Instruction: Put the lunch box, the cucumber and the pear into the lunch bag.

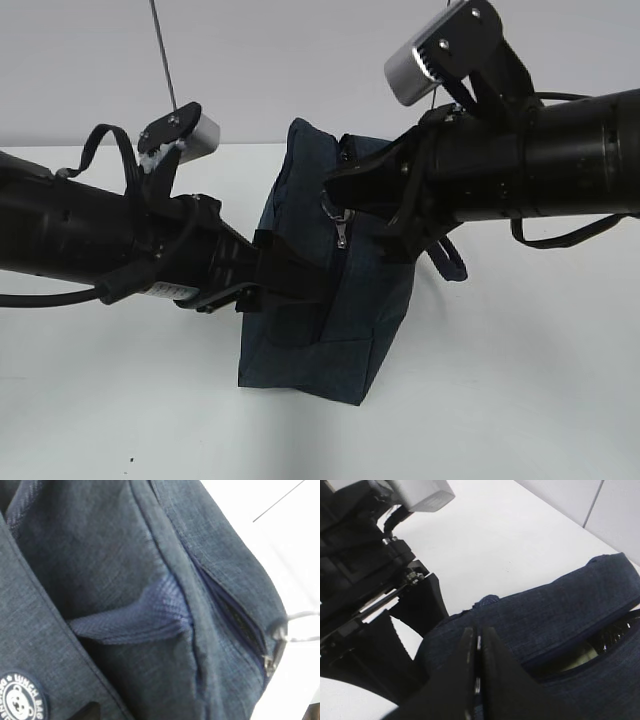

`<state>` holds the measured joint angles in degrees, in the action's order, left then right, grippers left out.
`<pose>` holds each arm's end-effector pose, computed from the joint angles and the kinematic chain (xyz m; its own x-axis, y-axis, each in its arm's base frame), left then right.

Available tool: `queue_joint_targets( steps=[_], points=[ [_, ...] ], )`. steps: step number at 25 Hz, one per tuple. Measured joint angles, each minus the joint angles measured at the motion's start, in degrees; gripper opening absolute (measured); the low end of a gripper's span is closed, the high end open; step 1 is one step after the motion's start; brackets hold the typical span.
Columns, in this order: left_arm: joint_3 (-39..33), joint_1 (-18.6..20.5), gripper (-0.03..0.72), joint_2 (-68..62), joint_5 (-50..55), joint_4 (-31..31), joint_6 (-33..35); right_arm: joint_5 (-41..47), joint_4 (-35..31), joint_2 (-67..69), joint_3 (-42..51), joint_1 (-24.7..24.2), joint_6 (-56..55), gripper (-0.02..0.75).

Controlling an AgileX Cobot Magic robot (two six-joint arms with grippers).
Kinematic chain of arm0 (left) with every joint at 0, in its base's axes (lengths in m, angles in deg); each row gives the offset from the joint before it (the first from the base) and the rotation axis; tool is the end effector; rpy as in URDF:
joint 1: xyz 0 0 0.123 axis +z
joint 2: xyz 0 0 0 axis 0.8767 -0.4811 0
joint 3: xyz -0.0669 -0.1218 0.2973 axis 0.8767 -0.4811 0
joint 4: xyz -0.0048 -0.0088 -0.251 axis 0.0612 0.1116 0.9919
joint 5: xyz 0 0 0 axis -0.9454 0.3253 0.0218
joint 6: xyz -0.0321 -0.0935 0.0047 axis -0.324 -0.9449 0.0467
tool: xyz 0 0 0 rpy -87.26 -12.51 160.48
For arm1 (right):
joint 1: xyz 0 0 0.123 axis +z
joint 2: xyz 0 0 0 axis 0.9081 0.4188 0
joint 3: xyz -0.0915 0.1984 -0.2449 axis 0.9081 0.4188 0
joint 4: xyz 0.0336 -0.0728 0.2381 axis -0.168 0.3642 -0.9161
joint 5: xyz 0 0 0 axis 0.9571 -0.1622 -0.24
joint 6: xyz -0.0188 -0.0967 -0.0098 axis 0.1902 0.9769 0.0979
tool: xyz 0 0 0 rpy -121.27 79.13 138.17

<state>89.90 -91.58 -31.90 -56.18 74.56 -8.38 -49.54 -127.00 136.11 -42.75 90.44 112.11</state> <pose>0.2435 -0.1984 0.2490 -0.7391 0.2006 -0.6430 0.5978 0.6352 -0.4890 0.2518 0.1681 0.3171 -0.1705 -0.3717 -0.9126 -0.8327 0.5495 -0.0682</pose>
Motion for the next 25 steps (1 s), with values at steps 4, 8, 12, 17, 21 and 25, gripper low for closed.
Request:
queue_joint_targets(
  steps=[4, 8, 12, 17, 21, 25],
  points=[
    [0.0, 0.0, 0.439, 0.0, -0.5, 0.0, 0.0, -1.4, 0.0, 0.0, 0.0, 0.0, 0.0, 0.006],
    [0.0, 0.0, 0.295, 0.0, -0.5, 0.0, 0.0, -2.9, 0.0, 0.0, -0.1, 0.0, 0.0, 0.006],
    [0.0, 0.0, 0.143, 0.0, -0.3, -0.1, 0.0, -3.8, 0.0, 0.0, -0.2, 0.0, 0.0, 0.006],
    [0.0, 0.0, 0.074, 0.0, -0.2, -0.2, 0.0, -5.1, 0.0, 0.0, -0.2, 0.0, 0.3, 0.006],
    [0.0, 0.0, 0.041, 0.0, 0.1, -0.3, 0.0, -5.3, 0.0, 0.0, -0.2, 0.0, 0.6, 0.006],
    [0.0, 0.0, 0.021, 0.0, 0.3, -0.3, 0.0, -5.4, 0.0, 0.0, -0.7, 0.0, 0.6, 0.006]
  ],
)
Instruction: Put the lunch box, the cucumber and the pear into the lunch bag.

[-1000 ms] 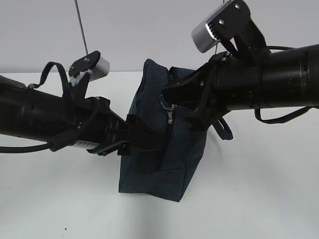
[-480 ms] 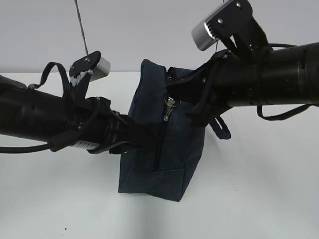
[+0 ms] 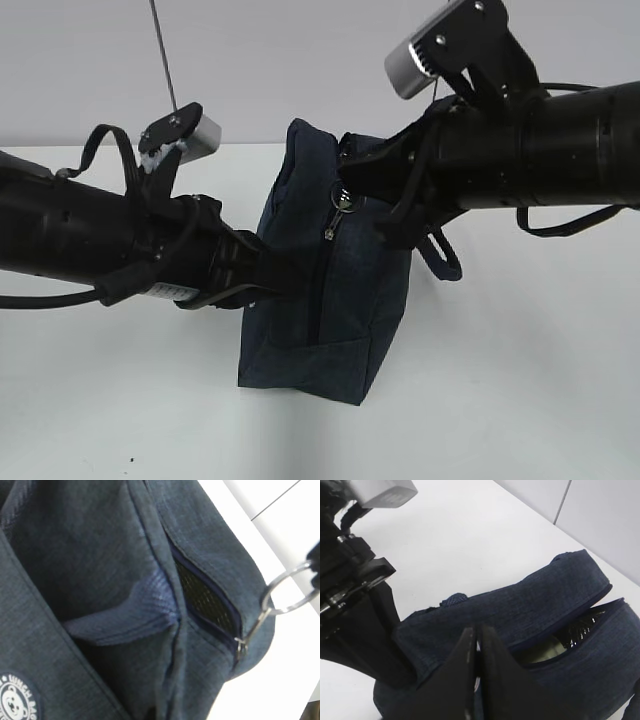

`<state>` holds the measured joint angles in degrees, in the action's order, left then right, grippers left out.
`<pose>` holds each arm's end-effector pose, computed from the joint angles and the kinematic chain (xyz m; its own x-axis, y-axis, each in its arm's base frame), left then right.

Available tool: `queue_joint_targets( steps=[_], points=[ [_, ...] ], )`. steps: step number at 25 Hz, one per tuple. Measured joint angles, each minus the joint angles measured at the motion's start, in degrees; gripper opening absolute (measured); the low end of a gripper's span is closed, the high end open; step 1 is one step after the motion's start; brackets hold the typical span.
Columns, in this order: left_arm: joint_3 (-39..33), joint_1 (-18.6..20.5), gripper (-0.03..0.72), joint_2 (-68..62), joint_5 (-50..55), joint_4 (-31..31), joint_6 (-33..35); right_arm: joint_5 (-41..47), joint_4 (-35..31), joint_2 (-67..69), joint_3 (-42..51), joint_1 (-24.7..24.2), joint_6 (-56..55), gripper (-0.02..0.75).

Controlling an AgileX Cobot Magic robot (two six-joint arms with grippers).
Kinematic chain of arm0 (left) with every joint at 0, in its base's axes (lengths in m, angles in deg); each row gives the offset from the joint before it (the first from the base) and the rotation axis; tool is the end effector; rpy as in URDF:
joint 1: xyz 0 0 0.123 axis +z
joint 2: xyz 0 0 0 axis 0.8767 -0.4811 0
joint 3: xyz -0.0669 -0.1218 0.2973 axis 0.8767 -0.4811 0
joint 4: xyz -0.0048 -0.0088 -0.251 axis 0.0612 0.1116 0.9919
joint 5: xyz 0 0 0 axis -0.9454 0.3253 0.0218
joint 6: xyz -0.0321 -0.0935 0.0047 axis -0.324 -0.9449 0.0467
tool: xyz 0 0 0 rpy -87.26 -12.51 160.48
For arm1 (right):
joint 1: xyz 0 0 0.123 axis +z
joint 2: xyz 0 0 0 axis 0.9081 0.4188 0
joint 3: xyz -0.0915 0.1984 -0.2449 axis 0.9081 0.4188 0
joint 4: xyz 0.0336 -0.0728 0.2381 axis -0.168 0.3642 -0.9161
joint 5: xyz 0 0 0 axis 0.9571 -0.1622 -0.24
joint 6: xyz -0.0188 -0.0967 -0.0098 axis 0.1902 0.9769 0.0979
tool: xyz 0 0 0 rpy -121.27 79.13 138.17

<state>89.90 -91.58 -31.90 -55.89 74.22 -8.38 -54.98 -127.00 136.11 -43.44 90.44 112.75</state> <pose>0.2430 -0.1986 0.2489 -0.7374 0.2072 -0.6429 0.6028 0.6314 -0.4879 0.2600 0.1625 0.3191 -0.1680 -0.3943 -0.9035 -0.7826 0.6106 -0.1210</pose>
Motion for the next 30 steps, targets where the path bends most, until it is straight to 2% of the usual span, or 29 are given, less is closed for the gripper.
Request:
queue_joint_targets(
  steps=[15, 17, 19, 24, 26, 30],
  points=[
    [0.0, 0.0, 0.026, 0.0, 1.6, -0.1, 0.0, -1.1, 0.0, 0.1, -0.5, 0.0, 0.3, 0.006],
    [0.0, 0.0, 0.062, 0.0, 1.8, 0.0, 0.0, -1.2, 0.0, 0.1, -0.5, 0.0, 0.4, 0.006],
    [0.0, 0.0, 0.128, 0.0, 2.1, 0.2, 0.0, -1.2, 0.0, 0.1, -0.5, 0.0, 0.5, 0.006],
    [0.0, 0.0, 0.351, 0.0, 2.4, 1.3, 0.0, -1.4, -0.1, 0.1, -0.5, 0.0, 0.5, 0.006],
    [0.0, 0.0, 0.382, 0.0, 2.4, 1.7, 0.0, -1.5, -0.1, 0.1, -0.6, 0.0, 0.5, 0.006],
    [0.0, 0.6, 0.398, 0.6, 2.4, 2.1, 0.0, -1.6, -0.1, 0.1, -0.6, 0.0, 0.7, 0.006]
  ],
)
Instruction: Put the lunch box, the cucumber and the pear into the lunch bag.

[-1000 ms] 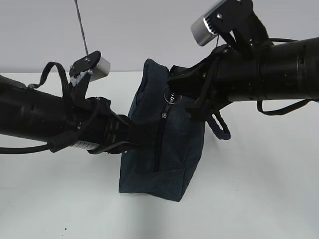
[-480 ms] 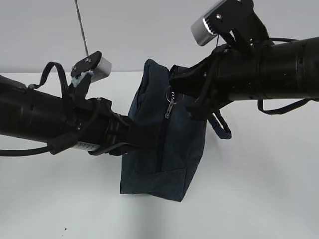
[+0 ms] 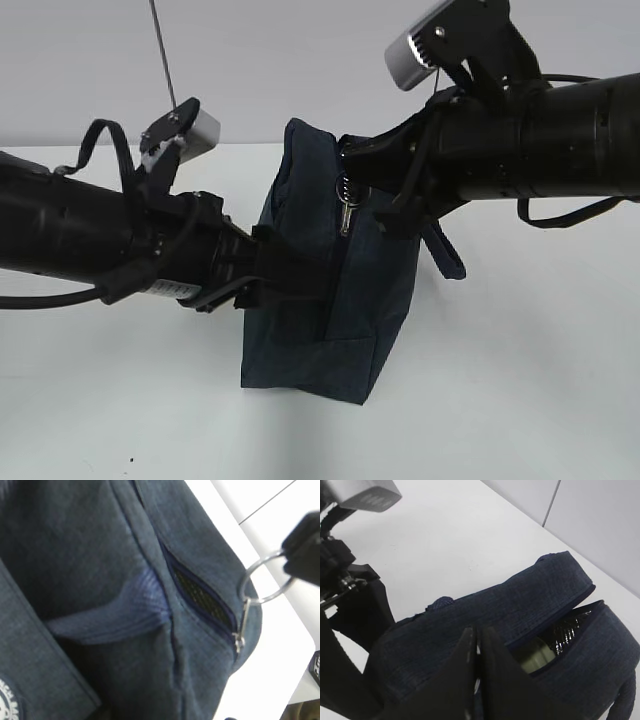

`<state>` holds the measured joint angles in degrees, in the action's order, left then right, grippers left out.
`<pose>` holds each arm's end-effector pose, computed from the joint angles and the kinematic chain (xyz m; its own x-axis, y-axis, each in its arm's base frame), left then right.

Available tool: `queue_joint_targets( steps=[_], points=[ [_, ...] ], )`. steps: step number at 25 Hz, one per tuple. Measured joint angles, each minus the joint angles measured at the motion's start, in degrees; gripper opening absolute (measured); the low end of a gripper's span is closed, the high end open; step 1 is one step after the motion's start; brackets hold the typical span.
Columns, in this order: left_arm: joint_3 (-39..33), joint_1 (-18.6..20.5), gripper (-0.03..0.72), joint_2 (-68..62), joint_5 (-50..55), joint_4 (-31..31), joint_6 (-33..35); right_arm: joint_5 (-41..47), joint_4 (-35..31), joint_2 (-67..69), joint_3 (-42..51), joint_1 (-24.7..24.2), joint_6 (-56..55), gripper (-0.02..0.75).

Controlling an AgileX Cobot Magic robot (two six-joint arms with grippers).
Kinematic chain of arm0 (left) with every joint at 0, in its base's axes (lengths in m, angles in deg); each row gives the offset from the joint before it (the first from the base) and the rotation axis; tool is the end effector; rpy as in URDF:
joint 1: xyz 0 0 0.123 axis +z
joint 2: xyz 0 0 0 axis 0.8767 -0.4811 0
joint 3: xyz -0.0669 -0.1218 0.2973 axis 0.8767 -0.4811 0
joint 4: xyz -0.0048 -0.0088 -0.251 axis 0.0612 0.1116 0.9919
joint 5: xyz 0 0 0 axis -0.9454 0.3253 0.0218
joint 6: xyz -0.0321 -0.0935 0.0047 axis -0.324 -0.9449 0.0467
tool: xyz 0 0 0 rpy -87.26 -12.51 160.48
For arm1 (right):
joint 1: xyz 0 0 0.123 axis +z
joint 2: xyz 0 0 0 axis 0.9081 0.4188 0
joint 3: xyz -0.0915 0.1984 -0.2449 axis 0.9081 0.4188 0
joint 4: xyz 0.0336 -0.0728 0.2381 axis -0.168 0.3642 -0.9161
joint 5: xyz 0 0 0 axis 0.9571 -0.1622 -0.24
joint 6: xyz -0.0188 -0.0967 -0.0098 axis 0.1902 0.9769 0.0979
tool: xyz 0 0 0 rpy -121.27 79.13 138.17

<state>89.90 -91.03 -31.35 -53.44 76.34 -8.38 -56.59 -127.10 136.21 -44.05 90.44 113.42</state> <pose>0.2413 -0.1985 0.2544 -0.7518 0.1747 -0.6358 0.5913 0.6052 -0.5330 0.2635 0.1613 0.3216 -0.1580 -0.4027 -0.9016 -0.7668 0.6253 -0.1450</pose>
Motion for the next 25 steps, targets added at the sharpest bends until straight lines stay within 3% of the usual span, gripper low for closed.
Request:
queue_joint_targets(
  steps=[7, 18, 25],
  points=[
    [0.0, 4.3, 0.400, 3.6, 0.1, 1.8, 0.0, -0.9, -0.3, 0.0, 0.0, 0.0, 0.6, 0.006],
    [0.0, 4.4, 0.398, 3.0, -0.9, 11.8, 6.3, -0.9, -1.3, 2.4, -2.2, 0.0, 1.1, 0.006],
    [0.0, 4.4, 0.291, 0.5, 0.7, 12.4, 6.6, -0.8, -1.8, 2.4, -2.2, 0.0, 1.5, 0.006]
  ],
)
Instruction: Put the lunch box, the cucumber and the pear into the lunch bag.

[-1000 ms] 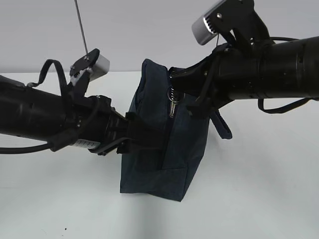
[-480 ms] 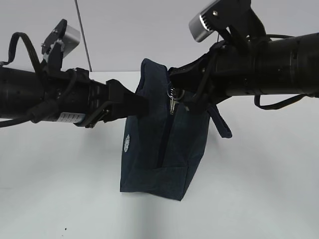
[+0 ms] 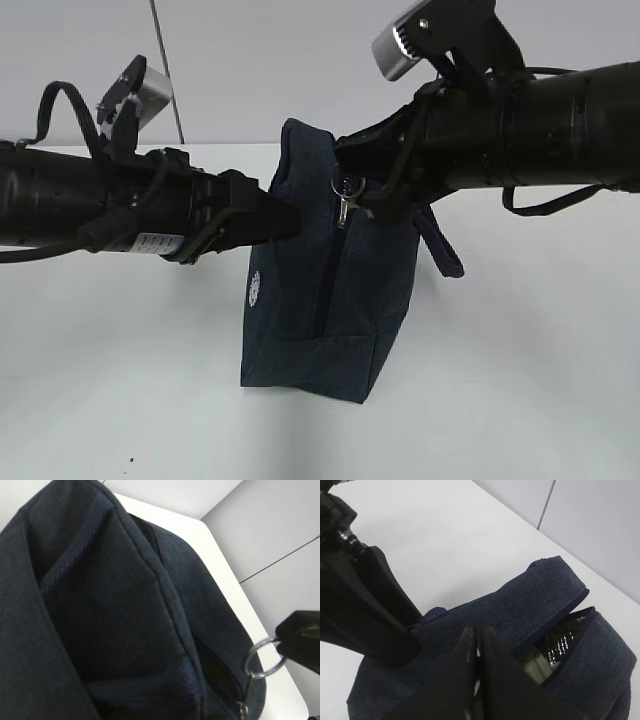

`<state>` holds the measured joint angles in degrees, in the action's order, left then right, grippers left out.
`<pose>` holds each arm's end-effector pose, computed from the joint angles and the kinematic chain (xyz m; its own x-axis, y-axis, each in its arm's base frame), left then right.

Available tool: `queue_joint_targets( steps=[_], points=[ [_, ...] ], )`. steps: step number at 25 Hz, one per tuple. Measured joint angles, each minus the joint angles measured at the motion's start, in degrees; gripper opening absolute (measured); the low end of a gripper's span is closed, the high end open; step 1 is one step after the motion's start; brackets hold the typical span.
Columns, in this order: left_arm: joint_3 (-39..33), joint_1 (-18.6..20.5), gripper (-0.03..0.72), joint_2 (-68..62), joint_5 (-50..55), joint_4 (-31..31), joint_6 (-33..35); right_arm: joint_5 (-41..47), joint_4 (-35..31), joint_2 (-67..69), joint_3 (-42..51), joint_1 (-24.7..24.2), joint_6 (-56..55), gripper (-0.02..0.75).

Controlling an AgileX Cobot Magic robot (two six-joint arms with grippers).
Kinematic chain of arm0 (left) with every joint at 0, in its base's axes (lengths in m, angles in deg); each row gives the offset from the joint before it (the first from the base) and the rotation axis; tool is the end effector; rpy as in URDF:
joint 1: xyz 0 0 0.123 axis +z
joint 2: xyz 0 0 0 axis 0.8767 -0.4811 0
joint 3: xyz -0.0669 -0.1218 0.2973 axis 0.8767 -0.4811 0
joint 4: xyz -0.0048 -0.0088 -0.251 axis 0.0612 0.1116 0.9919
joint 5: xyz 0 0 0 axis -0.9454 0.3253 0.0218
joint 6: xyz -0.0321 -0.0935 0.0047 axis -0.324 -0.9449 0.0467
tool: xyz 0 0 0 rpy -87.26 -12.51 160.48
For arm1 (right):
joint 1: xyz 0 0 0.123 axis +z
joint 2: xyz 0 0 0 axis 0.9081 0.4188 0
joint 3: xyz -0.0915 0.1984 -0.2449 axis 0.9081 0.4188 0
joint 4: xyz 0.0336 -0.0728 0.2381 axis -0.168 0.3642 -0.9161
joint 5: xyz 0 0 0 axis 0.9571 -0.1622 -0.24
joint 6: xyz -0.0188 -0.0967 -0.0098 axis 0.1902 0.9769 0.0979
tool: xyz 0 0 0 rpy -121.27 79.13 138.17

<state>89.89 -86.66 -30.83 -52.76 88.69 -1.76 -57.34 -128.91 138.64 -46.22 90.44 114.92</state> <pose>0.2604 -0.1823 0.2665 -0.7521 -0.0105 -0.6590 0.5142 0.6161 -0.5967 0.2768 0.1662 0.3211 -0.1610 -0.3985 -0.9029 -0.7568 0.6370 -0.1462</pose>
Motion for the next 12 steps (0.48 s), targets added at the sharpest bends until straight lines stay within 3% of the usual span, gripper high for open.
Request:
queue_joint_targets(
  steps=[8, 12],
  points=[
    [0.0, 0.0, 0.008, 0.0, 1.4, 0.1, 1.0, 0.0, -0.2, 0.0, 0.0, 0.0, 0.2, 0.006],
    [0.0, 0.0, -0.012, 0.0, 2.8, 0.1, 1.8, 0.1, -1.0, 0.0, 0.0, 0.0, 1.3, 0.006]
  ],
)
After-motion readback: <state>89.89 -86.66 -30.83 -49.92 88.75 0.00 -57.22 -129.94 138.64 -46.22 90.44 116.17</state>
